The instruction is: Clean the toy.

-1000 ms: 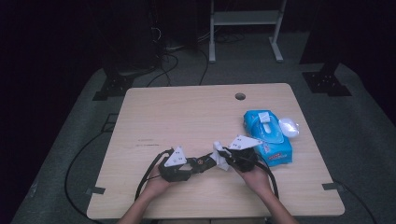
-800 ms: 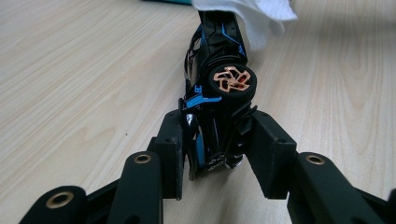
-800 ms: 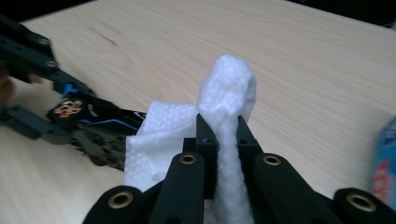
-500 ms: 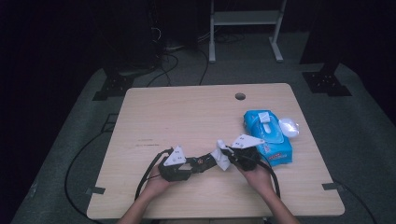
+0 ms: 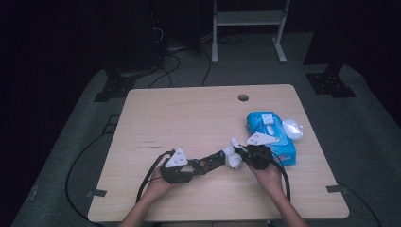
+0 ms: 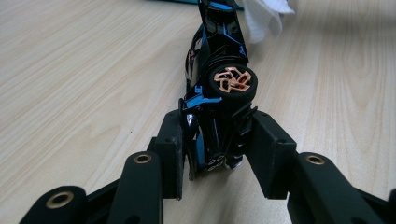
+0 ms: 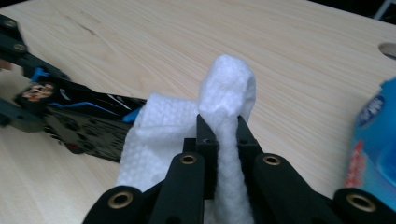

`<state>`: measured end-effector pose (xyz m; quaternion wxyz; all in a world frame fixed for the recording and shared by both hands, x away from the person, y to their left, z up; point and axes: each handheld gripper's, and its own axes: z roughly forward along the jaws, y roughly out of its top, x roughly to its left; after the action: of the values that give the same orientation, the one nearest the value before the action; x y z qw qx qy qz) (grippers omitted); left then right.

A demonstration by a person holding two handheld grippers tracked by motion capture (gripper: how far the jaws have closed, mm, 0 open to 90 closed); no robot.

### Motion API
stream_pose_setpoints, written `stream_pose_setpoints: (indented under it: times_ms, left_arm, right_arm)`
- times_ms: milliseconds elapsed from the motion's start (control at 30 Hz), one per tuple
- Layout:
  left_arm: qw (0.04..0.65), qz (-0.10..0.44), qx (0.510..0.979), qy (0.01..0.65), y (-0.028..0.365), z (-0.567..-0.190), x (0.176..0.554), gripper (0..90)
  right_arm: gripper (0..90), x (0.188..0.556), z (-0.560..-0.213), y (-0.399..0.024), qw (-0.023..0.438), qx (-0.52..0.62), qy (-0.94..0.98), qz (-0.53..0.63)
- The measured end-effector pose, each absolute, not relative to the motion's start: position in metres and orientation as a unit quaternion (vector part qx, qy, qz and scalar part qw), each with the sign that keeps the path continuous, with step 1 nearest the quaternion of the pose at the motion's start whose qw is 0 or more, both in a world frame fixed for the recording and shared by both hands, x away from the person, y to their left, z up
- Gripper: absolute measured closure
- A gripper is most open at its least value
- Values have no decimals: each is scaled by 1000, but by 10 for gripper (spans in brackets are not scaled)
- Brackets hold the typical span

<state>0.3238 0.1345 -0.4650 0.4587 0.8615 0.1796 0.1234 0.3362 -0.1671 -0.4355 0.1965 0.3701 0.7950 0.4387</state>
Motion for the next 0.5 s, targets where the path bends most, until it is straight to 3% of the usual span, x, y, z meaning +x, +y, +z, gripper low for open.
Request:
stream_pose_setpoints:
  times_ms: [67,167,267,367,433,500]
  left_arm:
    - [457,126,862,180,135,-465,324,594]
    - [459,128,861,181,134,-465,324,594]
    - [457,126,861,182,135,-465,324,594]
    - [458,127,861,181,135,-465,324,594]
    - [456,129,862,178,134,-465,324,594]
    - [457,128,862,179,133,-465,325,594]
  right_arm:
    - [850,332,-432,-160,208,357,794,447]
    - [850,327,-428,-147,183,332,798,468]
    - [850,323,-431,-134,203,303,817,447]
    - [848,329,-431,-147,219,321,810,440]
    - [849,333,-432,-156,194,335,802,455]
    - [849,331,-431,-154,206,336,802,448]
